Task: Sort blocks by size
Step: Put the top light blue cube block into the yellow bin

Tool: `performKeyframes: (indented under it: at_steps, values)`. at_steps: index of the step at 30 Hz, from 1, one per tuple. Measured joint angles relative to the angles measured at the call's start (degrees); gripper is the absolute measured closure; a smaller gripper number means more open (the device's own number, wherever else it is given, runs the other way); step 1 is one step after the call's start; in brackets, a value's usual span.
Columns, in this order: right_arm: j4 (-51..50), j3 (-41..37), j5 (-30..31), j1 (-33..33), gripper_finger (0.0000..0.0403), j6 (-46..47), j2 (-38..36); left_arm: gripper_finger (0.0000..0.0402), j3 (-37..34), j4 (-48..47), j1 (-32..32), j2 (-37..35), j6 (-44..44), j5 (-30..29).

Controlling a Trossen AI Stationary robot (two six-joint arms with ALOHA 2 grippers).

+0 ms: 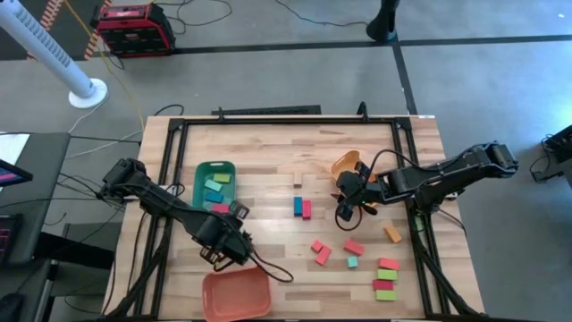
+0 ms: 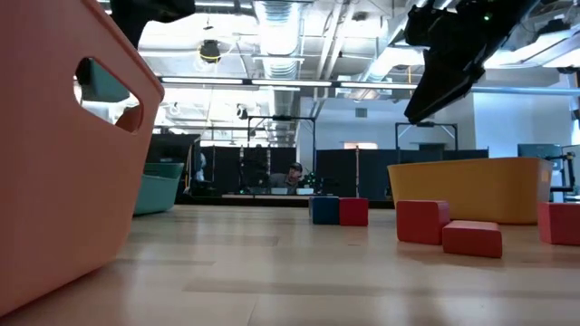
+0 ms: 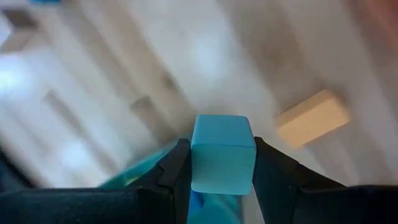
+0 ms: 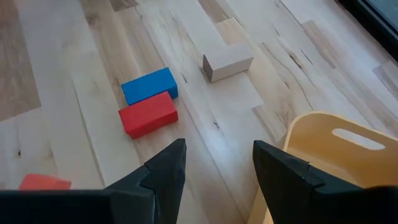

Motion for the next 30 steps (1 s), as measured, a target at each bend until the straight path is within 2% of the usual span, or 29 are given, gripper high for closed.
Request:
performKeyframes:
  at_steps: [7, 11, 17, 24, 30]
  values:
    - [-0.5, 0.0, 0.0, 0.0, 0.0186, 0.0, 0.0, 0.0273, -1.0, -1.0, 0.0, -2.7, -2.3, -2.0]
    - [-2.0, 0.0, 0.0, 0.0, 0.0186, 0.2, 0.0, 0.0273, -2.6, 0.3, 0.2, -6.5, -3.1, -5.5]
    - [-2.9, 0.0, 0.0, 0.0, 0.0186, 0.1, 0.0, 0.0273, -4.5, 6.3, 1.1, -13.3, -2.6, -9.8]
    - [-5.1, 0.0, 1.3, -0.9, 0.0186, -1.1, 0.0, 0.0273, -10.3, 20.9, 4.6, -20.6, 6.9, -11.2]
    - [-8.2, 0.0, 1.6, -2.7, 0.0186, -1.5, 0.0, 0.0273, -17.1, 34.2, 12.7, -23.5, 19.0, -10.1]
